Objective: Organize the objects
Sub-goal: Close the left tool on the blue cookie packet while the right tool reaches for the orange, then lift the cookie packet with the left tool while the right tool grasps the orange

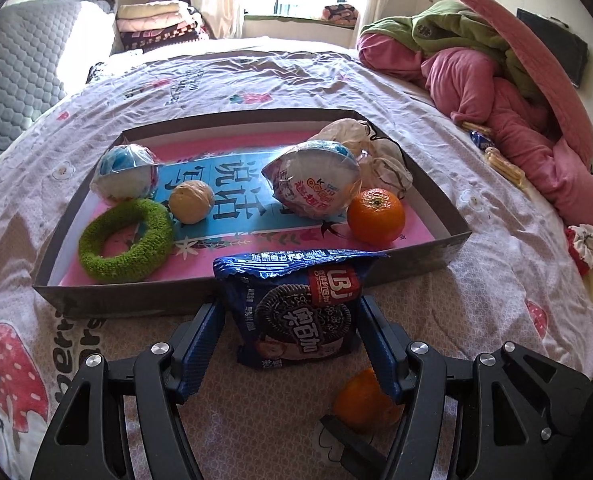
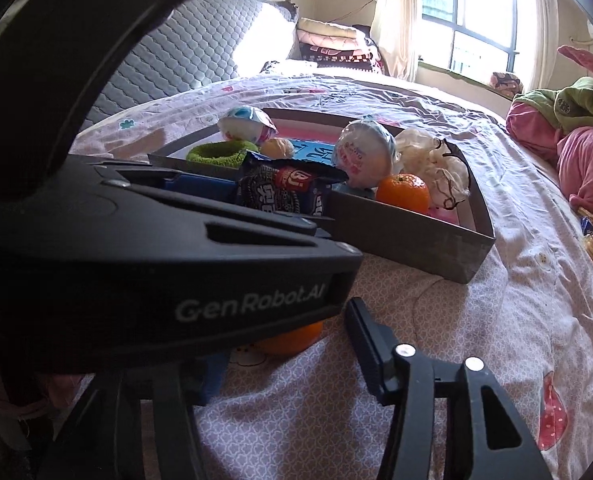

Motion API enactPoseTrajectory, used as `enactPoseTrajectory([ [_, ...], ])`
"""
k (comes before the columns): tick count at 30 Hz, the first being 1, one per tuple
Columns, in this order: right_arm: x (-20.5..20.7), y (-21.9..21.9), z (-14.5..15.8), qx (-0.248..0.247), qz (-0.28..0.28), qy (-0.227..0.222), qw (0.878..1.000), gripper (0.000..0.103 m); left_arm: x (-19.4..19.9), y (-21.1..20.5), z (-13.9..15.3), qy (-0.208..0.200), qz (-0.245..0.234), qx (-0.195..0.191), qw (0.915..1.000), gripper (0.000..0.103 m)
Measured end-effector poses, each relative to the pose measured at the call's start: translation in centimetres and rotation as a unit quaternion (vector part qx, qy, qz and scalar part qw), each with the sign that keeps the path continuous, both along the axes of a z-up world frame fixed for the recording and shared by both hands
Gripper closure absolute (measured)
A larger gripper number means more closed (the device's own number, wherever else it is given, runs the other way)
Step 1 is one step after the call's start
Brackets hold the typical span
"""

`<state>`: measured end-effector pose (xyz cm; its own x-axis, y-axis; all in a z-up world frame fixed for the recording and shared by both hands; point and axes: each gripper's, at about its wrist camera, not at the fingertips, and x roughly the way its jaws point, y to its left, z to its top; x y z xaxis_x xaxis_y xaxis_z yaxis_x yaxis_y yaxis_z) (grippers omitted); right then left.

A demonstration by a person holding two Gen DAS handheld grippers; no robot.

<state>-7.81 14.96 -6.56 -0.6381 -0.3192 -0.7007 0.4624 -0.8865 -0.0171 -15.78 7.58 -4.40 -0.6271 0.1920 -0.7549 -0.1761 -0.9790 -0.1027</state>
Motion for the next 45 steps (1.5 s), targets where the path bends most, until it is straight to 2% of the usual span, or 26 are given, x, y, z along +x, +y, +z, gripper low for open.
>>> enactPoseTrajectory([
  [5, 0.2, -0.3, -0.1, 0.008, 0.012, 0.004, 1.0, 0.063, -0.2, 0.3, -0.3, -0.004, -0.002, 0.005, 1.0, 0.036],
  [8, 0.5, -0.5, -0.2, 0.019, 0.017, 0.011, 1.0, 0.065, -0.2, 0.4, -0.5, -0.007, -0.006, 0.005, 0.9999, 0.05],
  [14, 0.3, -0.1, 0.0, 0.007, 0.017, 0.006, 1.0, 0.065, -0.1, 0.2, -0.3, -0.004, -0.01, 0.01, 0.9999, 0.05],
  [22, 0.4, 0.6, 0.4, -0.005, 0.012, 0.007, 1.0, 0.066, 1.5, -1.1, 1.8, 0.031, -0.005, 0.01, 0.9994, 0.05],
  [35, 0.0, 3.0, 2.6, -0.051, -0.013, 0.028, 0.998, 0.065, 3.3, -5.4, 4.7, 0.059, 0.033, 0.019, 0.9975, 0.05],
  [45, 0.1, 3.0, 6.8, -0.067, -0.018, 0.084, 0.994, 0.065, 5.3, -6.8, 8.4, 0.107, 0.042, 0.012, 0.9933, 0.05],
])
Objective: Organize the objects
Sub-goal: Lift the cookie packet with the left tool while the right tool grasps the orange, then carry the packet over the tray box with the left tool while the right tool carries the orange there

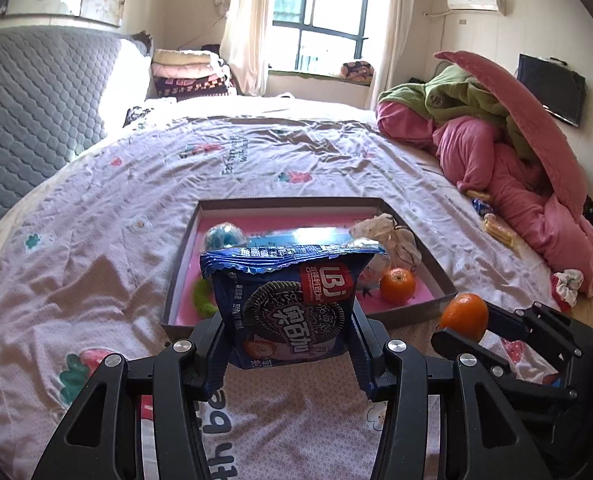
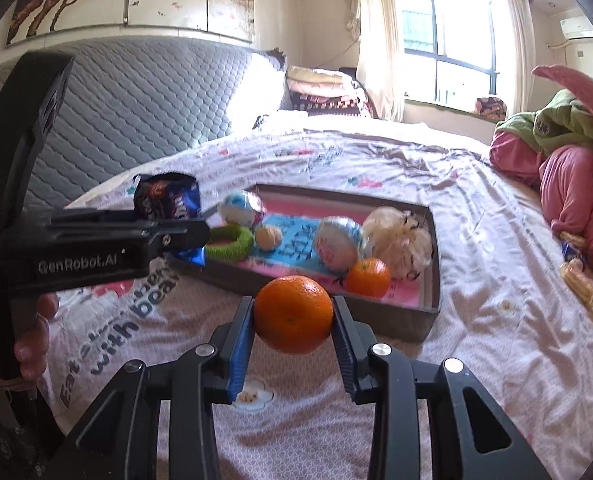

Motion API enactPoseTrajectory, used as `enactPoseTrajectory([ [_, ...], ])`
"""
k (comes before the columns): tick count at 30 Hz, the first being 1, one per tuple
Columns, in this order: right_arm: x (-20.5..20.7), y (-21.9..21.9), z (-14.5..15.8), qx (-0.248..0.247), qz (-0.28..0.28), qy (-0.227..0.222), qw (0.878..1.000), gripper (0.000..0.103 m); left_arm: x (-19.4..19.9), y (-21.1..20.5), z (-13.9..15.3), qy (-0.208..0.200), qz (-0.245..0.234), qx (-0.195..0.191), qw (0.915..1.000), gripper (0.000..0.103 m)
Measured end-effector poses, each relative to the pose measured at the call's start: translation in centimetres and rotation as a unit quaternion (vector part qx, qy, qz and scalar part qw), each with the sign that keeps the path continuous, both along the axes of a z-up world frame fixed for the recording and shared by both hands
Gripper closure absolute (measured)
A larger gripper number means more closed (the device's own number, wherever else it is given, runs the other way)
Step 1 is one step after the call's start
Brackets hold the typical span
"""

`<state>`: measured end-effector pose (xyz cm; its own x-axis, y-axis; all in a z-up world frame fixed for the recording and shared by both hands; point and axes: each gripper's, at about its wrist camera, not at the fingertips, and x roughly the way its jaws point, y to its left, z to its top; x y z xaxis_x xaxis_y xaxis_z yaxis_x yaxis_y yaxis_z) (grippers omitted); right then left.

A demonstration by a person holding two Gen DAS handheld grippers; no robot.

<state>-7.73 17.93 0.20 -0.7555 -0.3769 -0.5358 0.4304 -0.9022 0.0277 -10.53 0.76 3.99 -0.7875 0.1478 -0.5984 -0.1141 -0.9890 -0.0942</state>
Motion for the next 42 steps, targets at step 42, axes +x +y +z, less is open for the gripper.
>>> enactPoseTrajectory([
  [42, -6.5, -1.2, 2.0, -0.011, 0.006, 0.02, 1.0, 0.065, -6.3, -1.7, -1.2, 0.003, 0.013, -0.022, 0.9997, 0.05],
])
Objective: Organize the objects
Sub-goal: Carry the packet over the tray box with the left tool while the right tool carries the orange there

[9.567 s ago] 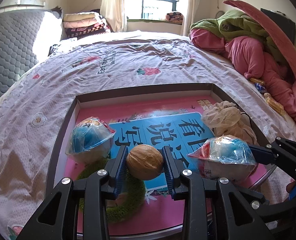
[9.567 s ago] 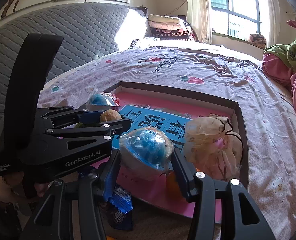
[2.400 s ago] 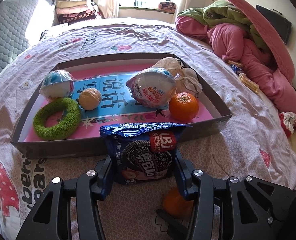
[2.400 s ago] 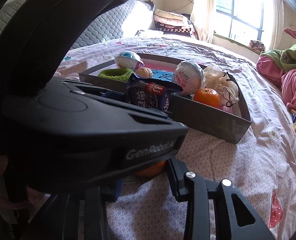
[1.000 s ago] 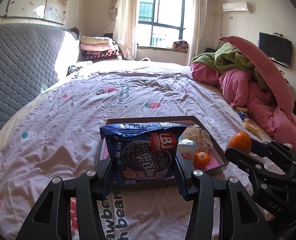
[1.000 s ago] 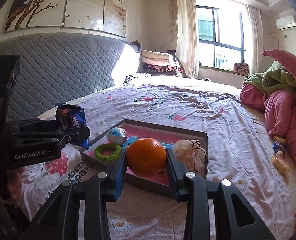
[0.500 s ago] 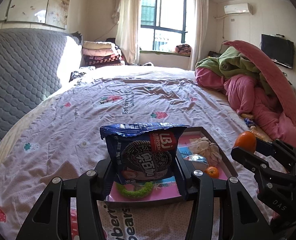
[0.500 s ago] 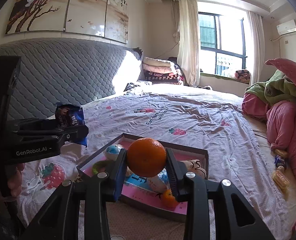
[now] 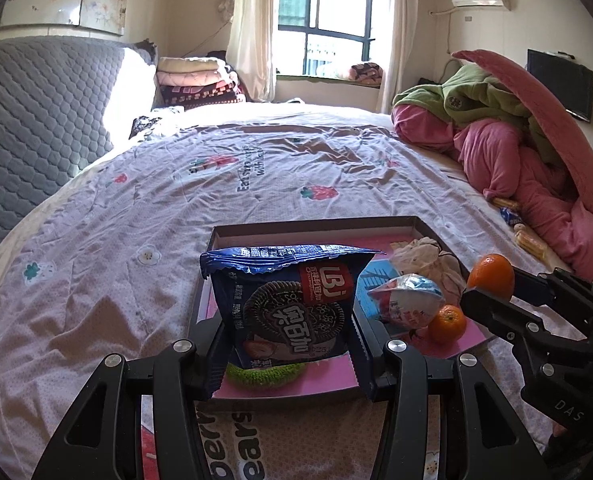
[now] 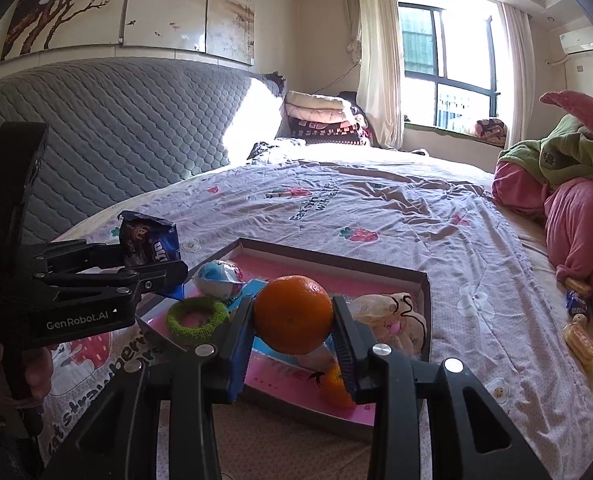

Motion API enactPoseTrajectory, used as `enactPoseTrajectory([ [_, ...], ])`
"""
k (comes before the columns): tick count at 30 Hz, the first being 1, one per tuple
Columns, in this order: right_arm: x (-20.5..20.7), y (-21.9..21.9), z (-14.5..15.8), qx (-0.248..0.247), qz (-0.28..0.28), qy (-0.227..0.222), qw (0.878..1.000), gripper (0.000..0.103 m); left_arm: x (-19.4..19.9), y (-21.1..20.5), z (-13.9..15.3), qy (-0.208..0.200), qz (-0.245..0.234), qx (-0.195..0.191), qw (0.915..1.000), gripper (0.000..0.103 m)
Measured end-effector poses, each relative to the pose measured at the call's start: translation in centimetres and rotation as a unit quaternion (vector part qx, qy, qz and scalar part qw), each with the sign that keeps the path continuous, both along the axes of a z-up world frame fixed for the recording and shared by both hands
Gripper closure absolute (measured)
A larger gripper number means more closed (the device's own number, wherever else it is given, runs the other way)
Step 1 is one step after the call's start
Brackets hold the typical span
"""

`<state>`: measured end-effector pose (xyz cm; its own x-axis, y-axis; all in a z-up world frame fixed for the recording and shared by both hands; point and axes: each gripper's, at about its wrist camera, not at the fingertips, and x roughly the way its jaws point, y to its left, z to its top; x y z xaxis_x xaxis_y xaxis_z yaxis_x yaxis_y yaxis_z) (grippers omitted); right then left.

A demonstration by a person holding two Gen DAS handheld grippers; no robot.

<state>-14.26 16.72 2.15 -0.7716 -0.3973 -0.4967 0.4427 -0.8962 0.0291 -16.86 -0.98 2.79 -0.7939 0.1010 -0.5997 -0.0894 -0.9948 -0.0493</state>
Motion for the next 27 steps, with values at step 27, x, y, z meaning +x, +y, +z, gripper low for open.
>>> enactPoseTrajectory([
  [27, -2.4, -2.8, -5.1, 0.006, 0.025, -0.081, 0.996, 0.065, -2.0, -1.0, -4.9, -0.047, 0.007, 0.001, 0.9989, 0.05],
])
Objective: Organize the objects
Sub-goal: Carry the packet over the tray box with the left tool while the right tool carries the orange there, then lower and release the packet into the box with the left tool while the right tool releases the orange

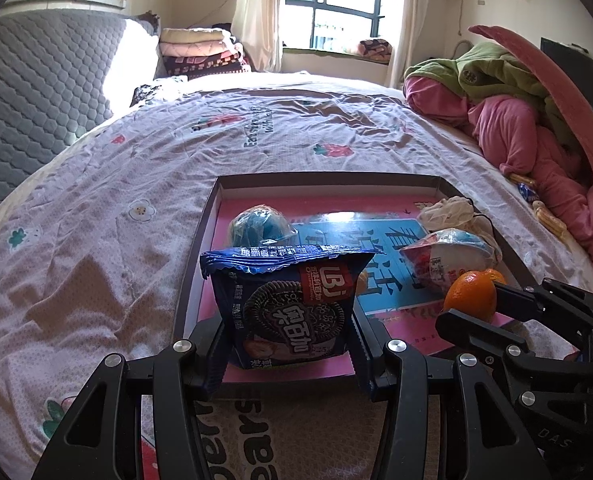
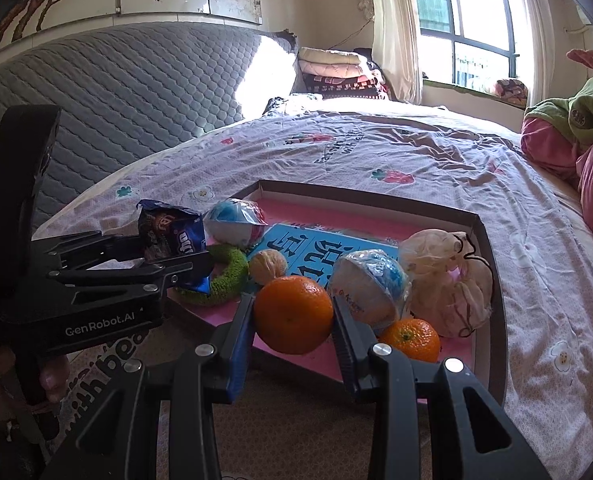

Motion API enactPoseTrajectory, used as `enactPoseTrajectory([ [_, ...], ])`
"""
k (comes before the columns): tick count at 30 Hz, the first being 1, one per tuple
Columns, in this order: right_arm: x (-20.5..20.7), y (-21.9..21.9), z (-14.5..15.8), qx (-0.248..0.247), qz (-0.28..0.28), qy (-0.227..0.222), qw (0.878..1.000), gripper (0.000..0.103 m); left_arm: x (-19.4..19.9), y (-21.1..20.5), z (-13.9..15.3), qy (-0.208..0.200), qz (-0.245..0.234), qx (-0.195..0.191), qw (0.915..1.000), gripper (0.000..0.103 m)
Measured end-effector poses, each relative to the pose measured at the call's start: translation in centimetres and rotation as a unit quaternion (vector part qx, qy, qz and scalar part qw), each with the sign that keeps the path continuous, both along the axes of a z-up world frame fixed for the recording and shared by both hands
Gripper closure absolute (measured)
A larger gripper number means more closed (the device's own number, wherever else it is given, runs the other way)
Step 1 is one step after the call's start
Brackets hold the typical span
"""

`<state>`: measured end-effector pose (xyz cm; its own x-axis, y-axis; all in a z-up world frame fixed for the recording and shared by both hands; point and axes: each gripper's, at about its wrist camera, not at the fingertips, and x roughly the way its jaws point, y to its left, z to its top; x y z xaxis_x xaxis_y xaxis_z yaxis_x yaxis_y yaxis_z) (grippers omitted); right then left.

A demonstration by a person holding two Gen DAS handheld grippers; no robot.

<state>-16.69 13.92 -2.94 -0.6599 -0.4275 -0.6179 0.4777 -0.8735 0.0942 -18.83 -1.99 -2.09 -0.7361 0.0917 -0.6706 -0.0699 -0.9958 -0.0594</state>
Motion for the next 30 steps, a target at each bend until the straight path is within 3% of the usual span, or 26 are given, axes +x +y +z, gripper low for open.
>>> enactPoseTrajectory([
  [18, -2.2, 0.6, -1.6, -0.008, -0.029, -0.043, 0.999, 0.065, -1.5, 0.1, -1.2, -0.013, 0.003, 0.0, 0.9999, 0.05],
  [30, -2.4, 0.6, -1.8, -0.009, -0.028, -0.046, 0.999, 0.065, -2.6, -0.1, -1.6, -0.023, 0.011, 0.004, 0.9997, 0.05],
])
